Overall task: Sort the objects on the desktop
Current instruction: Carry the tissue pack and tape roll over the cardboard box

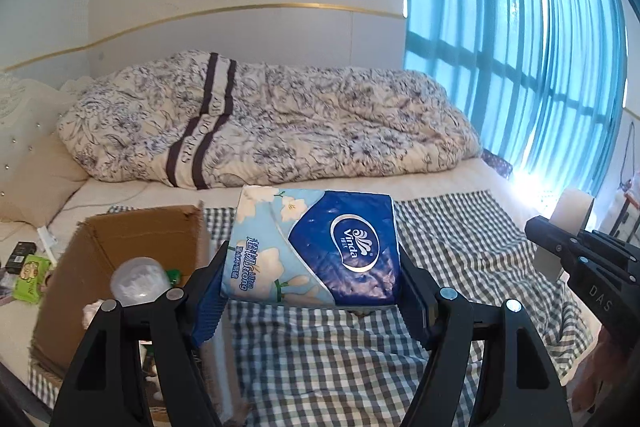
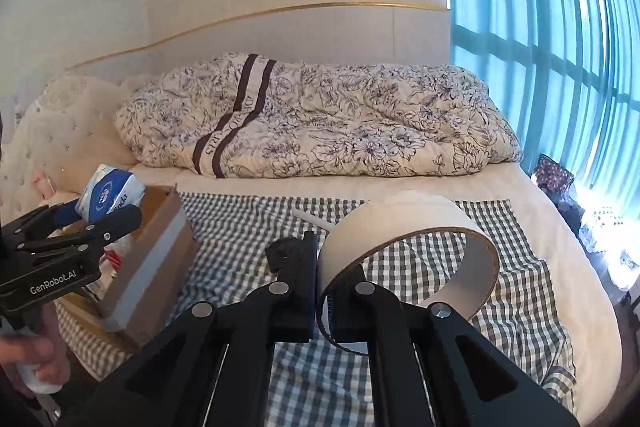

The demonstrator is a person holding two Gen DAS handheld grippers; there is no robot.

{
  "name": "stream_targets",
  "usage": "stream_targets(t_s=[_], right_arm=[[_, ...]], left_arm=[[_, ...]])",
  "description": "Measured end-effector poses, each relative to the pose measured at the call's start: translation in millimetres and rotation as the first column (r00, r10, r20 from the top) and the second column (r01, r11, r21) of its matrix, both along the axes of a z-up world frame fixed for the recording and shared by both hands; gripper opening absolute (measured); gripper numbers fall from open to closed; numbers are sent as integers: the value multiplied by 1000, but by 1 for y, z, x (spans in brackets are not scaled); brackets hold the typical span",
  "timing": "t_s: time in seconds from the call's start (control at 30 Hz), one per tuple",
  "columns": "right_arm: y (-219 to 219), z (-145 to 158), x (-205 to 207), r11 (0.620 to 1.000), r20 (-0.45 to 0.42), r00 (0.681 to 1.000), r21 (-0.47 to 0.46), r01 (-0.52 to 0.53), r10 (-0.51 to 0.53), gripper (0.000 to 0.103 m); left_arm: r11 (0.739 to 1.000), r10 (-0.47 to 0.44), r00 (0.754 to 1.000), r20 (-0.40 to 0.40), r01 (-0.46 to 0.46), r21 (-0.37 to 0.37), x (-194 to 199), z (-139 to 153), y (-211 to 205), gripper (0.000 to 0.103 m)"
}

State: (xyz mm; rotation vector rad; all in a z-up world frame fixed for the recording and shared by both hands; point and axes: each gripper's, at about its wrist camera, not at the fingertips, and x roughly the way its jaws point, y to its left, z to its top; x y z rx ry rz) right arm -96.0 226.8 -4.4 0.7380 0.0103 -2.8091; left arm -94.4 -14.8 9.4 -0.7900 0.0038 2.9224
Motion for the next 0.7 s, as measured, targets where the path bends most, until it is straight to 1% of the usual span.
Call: stream_targets(t_s=[0.1, 0.17, 0.27, 0.47, 0.7], right_arm=[[-6, 7, 11, 1000, -15, 1000, -1, -5, 5, 4], [-10, 10, 18, 1000, -20, 1000, -8, -13, 12, 4], [-16, 16, 23, 1000, -24, 999, -15, -24, 23, 4], [-34, 27, 24, 998, -33, 997, -10, -68, 68, 4], [-69, 34, 18, 990, -30, 989, -1, -142, 142, 4]], left_arm=[[999, 32, 999, 1, -32, -8, 9, 4, -9, 75], [999, 39, 999, 0, -39, 14, 15, 6, -18, 75], [998, 58, 998, -6, -58, 19, 23, 10, -30, 75], [995, 101, 995, -19, -101, 20, 30, 15, -56, 75], [988, 155, 988, -25, -155, 18, 32, 22, -91, 75]])
